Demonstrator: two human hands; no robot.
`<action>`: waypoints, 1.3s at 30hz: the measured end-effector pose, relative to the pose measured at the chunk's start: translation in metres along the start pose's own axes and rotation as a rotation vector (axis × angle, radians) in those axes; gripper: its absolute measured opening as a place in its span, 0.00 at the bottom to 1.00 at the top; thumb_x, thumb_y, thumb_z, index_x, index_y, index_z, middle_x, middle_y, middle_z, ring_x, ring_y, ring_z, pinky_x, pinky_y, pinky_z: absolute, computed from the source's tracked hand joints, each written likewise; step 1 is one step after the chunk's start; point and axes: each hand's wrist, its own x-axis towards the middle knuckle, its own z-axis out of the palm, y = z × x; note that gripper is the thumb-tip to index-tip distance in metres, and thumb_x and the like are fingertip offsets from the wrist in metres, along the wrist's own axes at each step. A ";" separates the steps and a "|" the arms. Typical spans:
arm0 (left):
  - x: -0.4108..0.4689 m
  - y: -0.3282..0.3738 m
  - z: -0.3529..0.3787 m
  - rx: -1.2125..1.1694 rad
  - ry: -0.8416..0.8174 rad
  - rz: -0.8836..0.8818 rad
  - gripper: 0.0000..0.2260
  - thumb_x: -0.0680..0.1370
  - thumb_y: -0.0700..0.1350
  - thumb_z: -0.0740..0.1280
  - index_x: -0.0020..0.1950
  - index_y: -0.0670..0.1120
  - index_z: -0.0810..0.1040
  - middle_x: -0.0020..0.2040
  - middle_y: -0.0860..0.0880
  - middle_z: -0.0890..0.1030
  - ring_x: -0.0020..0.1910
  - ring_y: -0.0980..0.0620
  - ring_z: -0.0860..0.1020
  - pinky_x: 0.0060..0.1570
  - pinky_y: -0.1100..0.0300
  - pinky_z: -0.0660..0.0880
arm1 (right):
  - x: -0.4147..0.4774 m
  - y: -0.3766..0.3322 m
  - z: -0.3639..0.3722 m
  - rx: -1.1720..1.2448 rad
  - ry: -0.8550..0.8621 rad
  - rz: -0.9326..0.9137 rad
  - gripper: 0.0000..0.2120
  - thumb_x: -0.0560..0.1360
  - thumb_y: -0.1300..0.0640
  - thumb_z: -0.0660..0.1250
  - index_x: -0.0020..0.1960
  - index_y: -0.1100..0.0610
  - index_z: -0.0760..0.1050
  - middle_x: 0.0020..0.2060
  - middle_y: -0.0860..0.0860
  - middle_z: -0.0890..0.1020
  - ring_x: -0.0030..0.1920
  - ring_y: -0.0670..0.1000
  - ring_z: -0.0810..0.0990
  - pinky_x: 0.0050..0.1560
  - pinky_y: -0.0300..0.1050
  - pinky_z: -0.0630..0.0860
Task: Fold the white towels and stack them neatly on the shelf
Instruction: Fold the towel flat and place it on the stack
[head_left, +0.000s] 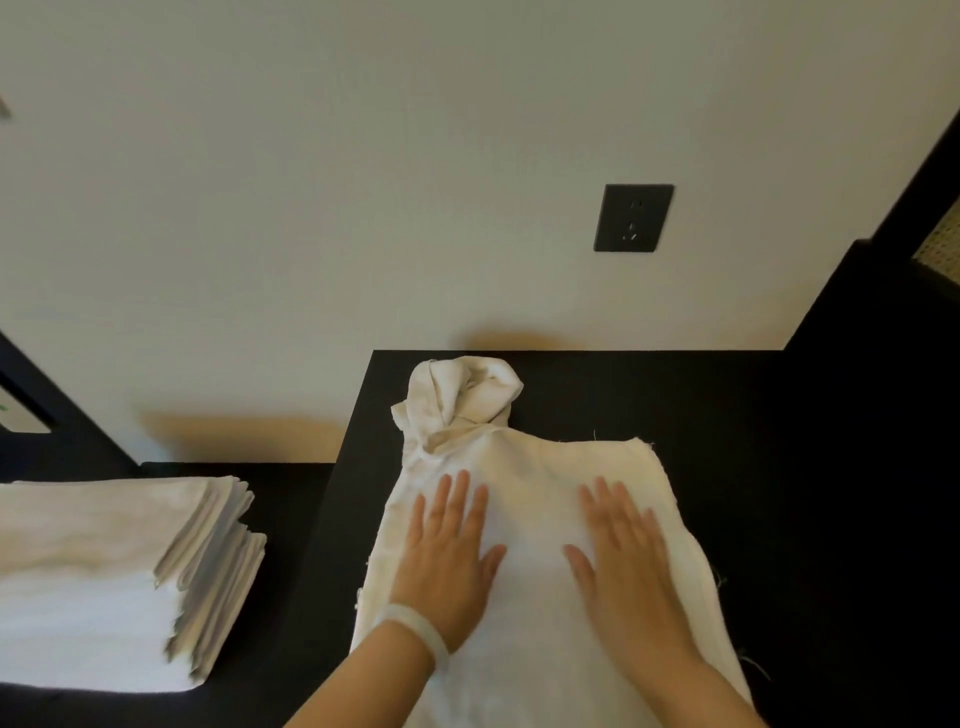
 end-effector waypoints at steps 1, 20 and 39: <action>0.013 0.005 0.005 -0.009 -0.017 0.022 0.32 0.74 0.65 0.26 0.75 0.53 0.31 0.75 0.51 0.30 0.76 0.47 0.33 0.75 0.48 0.37 | 0.009 -0.007 0.003 0.017 -0.084 -0.080 0.29 0.79 0.43 0.49 0.77 0.52 0.58 0.75 0.50 0.65 0.74 0.51 0.64 0.75 0.48 0.43; 0.071 -0.058 -0.005 -0.406 0.354 -0.370 0.18 0.78 0.48 0.68 0.67 0.49 0.72 0.63 0.53 0.70 0.63 0.53 0.70 0.66 0.57 0.68 | 0.115 0.064 -0.029 0.185 0.003 0.022 0.15 0.83 0.52 0.56 0.69 0.46 0.70 0.65 0.42 0.73 0.65 0.40 0.68 0.67 0.38 0.64; 0.119 -0.108 -0.030 -1.025 0.078 -0.366 0.07 0.79 0.41 0.67 0.53 0.51 0.83 0.46 0.50 0.84 0.48 0.52 0.82 0.55 0.54 0.78 | 0.204 0.085 -0.050 0.065 -0.376 0.188 0.08 0.75 0.50 0.71 0.49 0.49 0.73 0.51 0.48 0.72 0.46 0.45 0.75 0.47 0.40 0.76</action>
